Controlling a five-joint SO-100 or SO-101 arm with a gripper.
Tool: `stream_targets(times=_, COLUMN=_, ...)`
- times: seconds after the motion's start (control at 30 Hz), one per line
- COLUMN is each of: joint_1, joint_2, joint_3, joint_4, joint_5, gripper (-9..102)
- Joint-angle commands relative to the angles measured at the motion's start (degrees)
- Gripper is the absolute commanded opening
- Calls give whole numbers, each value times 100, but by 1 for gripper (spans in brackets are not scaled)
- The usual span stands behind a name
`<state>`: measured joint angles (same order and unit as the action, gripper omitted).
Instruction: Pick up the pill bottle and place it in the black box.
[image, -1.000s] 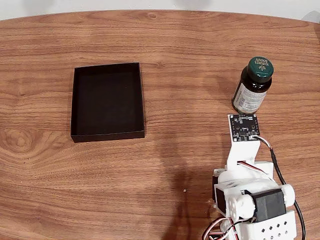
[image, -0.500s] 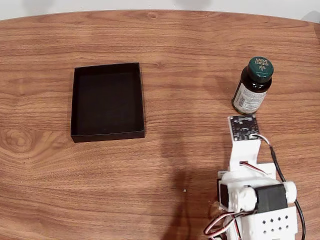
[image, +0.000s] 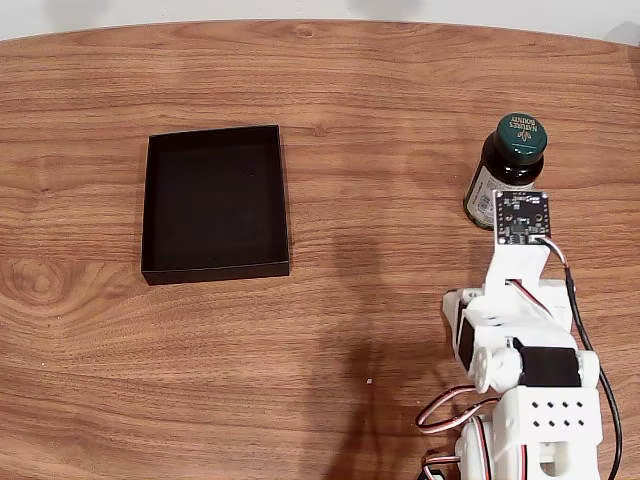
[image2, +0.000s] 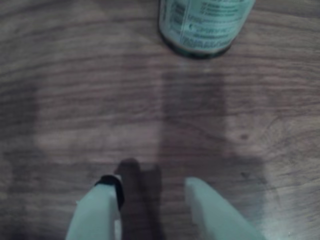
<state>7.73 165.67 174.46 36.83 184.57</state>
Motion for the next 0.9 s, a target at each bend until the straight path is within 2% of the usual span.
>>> stream_targets(times=0.0, joint_1=62, joint_2=-149, joint_3=-97, joint_4=-457, joint_5=-290, gripper=11)
stream_targets(times=0.23, joint_1=431, joint_2=-545, joint_3=-97, joint_4=-1143, joint_5=-642, gripper=28)
stream_targets(times=0.47, joint_1=756, joint_2=-984, joint_3=-132, joint_4=-2101, joint_5=-835, gripper=34)
stream_targets(times=0.6, joint_1=835, joint_2=-1222, joint_3=-149, joint_4=-2602, joint_5=-712, gripper=42)
stream_targets(times=0.87, joint_1=844, joint_2=-2101, joint_3=-167, joint_4=-4430, joint_5=-844, gripper=46)
